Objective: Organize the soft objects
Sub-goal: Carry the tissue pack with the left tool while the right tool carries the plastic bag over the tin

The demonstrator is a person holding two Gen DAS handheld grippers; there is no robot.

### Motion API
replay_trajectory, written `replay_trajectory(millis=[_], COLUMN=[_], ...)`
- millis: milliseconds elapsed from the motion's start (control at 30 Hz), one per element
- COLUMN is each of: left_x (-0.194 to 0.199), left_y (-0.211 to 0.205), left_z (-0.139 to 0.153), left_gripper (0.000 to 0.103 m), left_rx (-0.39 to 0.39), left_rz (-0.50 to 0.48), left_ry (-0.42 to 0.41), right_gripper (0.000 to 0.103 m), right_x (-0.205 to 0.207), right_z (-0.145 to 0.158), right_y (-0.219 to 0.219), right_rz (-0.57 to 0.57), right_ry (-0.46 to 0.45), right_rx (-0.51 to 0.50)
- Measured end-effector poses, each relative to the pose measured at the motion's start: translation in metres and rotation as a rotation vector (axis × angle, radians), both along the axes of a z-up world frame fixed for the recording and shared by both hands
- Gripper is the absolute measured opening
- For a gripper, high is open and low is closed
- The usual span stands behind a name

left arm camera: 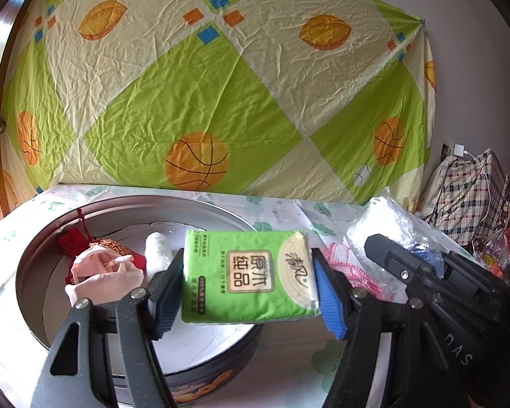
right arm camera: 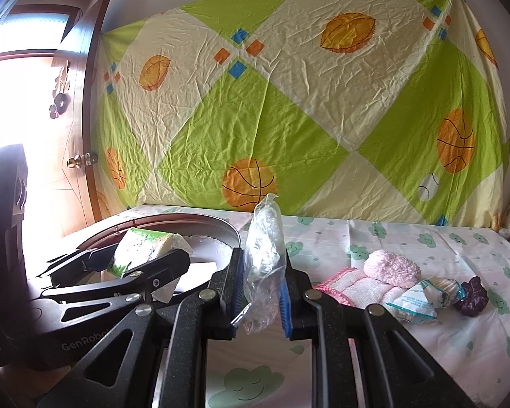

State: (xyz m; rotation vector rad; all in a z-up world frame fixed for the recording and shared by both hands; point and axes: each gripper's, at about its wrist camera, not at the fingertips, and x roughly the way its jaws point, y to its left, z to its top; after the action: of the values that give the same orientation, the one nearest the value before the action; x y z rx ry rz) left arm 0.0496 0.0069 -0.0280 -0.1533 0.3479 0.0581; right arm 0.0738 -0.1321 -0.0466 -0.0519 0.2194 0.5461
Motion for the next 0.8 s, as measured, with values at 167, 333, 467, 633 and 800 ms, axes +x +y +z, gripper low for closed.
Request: replay_trajectory(millis=[167, 333, 467, 633, 800], left_x=[-0.001, -0.002, -0.003, -0.005, -0.007], left_y=[0.002, 0.004, 0.006, 0.01, 0.018], left_z=[0.001, 0.001, 0.001, 0.001, 0.0], left_gripper=[0.069, 0.069, 0.069, 0.069, 0.069], left_rx=[0.004, 0.008, 0.007, 0.003, -0.009], left_rz=[0.008, 0.016, 0.02, 0.025, 0.035], left_ry=[-0.001, -0.004, -0.005, -0.009, -0.007], right_gripper=[0.02, 0.02, 0.02, 0.02, 0.02], right_x=[-0.002, -0.001, -0.002, -0.002, -0.003], right_z=[0.0, 0.0, 0.0, 0.001, 0.0], right_y=[0.003, 0.005, 0.008, 0.014, 0.02], right_rz=[0.012, 0.021, 0.03, 0.04, 0.052], right_ry=[-0.002, 0.0, 0.002, 0.001, 0.0], right_rx=[0.001, 0.001, 0.001, -0.009, -0.016])
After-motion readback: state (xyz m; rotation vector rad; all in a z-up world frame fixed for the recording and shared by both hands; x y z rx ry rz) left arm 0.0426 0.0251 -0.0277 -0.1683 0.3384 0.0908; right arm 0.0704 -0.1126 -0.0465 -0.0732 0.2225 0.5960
